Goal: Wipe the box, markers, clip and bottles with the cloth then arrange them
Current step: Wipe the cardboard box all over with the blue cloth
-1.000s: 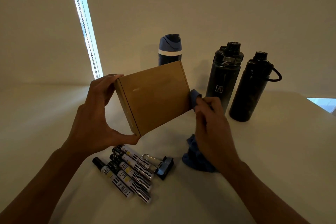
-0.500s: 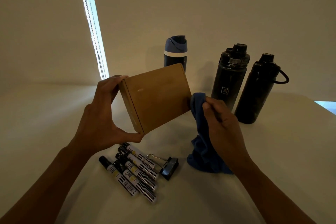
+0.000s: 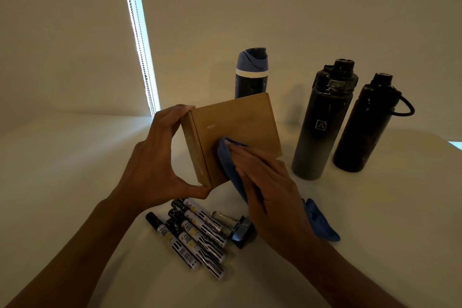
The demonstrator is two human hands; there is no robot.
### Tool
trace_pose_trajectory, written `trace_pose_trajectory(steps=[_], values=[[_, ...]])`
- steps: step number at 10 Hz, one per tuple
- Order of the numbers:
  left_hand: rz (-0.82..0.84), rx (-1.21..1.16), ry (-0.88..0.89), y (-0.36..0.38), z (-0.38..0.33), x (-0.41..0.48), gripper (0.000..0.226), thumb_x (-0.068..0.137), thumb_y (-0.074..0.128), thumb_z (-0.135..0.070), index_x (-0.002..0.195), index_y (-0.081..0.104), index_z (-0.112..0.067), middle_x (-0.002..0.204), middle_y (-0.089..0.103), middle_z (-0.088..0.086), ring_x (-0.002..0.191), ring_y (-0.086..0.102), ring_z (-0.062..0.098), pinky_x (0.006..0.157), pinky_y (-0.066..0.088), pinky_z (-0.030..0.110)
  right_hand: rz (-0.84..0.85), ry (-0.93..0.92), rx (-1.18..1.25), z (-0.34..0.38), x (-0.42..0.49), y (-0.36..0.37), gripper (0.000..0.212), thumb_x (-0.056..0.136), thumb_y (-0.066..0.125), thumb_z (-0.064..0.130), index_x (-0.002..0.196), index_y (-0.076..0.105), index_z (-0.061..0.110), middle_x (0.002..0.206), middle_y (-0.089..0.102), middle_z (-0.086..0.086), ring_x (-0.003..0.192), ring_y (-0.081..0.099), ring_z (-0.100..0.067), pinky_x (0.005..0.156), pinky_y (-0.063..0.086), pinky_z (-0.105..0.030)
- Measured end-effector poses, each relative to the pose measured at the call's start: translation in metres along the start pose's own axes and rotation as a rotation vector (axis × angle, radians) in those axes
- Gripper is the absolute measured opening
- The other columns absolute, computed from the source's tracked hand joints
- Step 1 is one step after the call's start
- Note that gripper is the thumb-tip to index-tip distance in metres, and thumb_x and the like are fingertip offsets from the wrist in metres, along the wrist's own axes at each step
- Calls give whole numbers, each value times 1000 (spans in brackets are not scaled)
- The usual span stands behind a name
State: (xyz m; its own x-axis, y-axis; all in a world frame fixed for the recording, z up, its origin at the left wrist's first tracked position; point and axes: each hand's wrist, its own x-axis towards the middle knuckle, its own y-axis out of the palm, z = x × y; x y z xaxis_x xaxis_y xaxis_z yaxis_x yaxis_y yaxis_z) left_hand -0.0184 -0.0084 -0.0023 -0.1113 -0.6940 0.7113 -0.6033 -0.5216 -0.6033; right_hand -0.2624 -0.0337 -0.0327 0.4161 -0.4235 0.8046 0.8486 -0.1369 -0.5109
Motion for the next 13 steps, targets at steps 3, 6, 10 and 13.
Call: trace_pose_trajectory(steps=[3,6,10,13], values=[[8,-6,42,-3,-9,2,139,41,106,-44,155,34,-8,156,38,5,144,44,19,110,50,44,54,-217,-22,-29,10,20,56,107,22,49,155,-7,44,161,-8,30,146,0,10,122,15,-30],[40,38,21,-6,-17,1,139,42,105,-48,156,35,-12,157,37,-3,138,50,17,96,57,52,191,-230,-255,-18,11,12,86,95,44,37,154,-18,30,161,-23,19,149,-14,0,120,-8,-20],[77,90,39,-4,-18,2,139,42,102,-55,157,33,-15,158,35,-5,126,55,18,87,60,54,200,-285,-192,-9,13,7,63,107,15,46,153,-21,25,160,-26,19,148,-17,0,120,-8,-21],[83,122,56,-5,-19,3,134,47,91,-64,157,33,-14,159,34,-3,131,47,9,87,61,51,117,-129,-215,-23,16,-3,62,105,28,30,158,-3,23,166,-7,10,153,-1,-12,125,10,-44]])
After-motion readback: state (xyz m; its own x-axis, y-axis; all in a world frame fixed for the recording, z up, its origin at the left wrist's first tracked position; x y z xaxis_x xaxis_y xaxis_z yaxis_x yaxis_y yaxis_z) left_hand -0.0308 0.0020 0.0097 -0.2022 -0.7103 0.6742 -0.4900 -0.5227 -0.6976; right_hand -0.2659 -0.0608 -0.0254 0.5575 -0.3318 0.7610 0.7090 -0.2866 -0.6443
